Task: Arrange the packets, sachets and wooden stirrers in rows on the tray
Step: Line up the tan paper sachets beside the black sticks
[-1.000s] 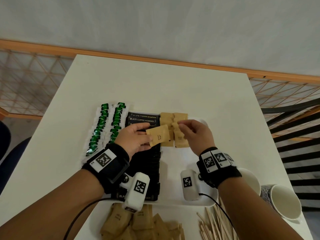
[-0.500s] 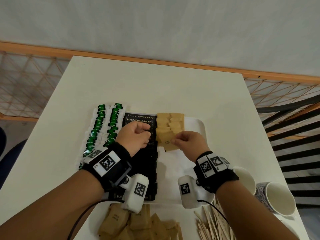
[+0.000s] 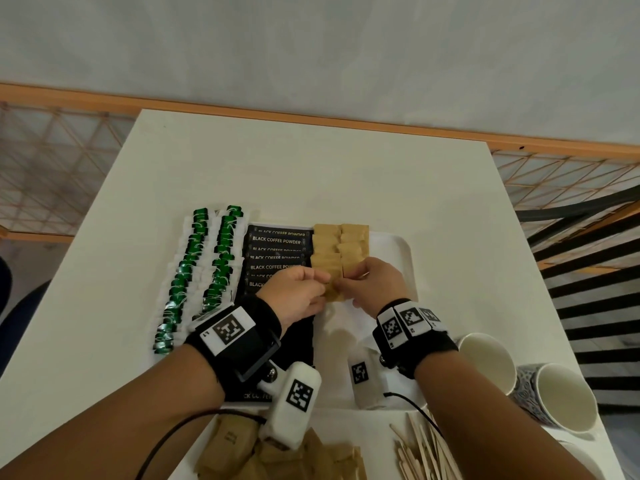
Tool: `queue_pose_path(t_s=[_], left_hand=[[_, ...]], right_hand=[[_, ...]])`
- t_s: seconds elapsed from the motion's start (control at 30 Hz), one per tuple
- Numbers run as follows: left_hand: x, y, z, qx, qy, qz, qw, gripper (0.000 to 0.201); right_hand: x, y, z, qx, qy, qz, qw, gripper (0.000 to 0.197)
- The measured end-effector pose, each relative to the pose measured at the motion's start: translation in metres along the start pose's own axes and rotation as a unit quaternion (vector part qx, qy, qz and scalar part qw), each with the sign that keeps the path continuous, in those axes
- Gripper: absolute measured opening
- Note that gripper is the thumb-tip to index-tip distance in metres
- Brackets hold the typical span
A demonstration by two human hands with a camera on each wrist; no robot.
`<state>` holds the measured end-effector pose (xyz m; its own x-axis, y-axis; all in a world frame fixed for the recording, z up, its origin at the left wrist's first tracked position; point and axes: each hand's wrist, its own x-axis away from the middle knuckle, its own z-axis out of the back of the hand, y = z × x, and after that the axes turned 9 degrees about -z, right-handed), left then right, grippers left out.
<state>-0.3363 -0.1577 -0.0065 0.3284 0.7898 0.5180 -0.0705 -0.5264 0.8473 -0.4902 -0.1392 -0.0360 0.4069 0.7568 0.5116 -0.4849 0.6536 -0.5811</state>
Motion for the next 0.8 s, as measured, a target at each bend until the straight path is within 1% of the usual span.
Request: queue_pose_path(t_s=[0.1,0.17,0.23,0.3,0.4,0.6,0.8], left_hand=[[0.000,0.000,-0.001,-0.009,0.003,-0.004,1.000,0.017],[0.001,-0.001,0.000,-0.017,0.004,-0.008,1.000,0.016],[0.001,-0.001,0.000,-0.015,0.001,-0.011,1.000,0.016],[0.000,-0.001,0.000,-0.013,-0.001,-0.013,1.000,0.015],[-0.001,0.001,-0.001,-0.012,0.000,-0.016,1.000,0.015],[-0.002,0.003,-0.001,-0.014,0.010,-0.019,1.000,0.015],[0.014,0.009,0.007,0.017,0.004,-0.021,1.000,0.013]], right_hand=[[0.002,0.003,0.004,-0.012,0.022,0.008,1.000,0.023],[0.003,0.006,0.011,-0.019,0.045,0.013,0.999,0.017],[0.002,0.010,0.016,0.004,0.058,0.025,0.998,0.013],[0.000,0.012,0.018,0.025,0.060,0.041,0.997,0.014],[-0.005,0.013,0.015,0.025,0.059,0.049,0.997,0.018],[-0.008,0.013,0.014,0.027,0.059,0.058,0.996,0.017],[0.006,0.016,0.017,0.012,0.060,0.061,0.996,0.009]])
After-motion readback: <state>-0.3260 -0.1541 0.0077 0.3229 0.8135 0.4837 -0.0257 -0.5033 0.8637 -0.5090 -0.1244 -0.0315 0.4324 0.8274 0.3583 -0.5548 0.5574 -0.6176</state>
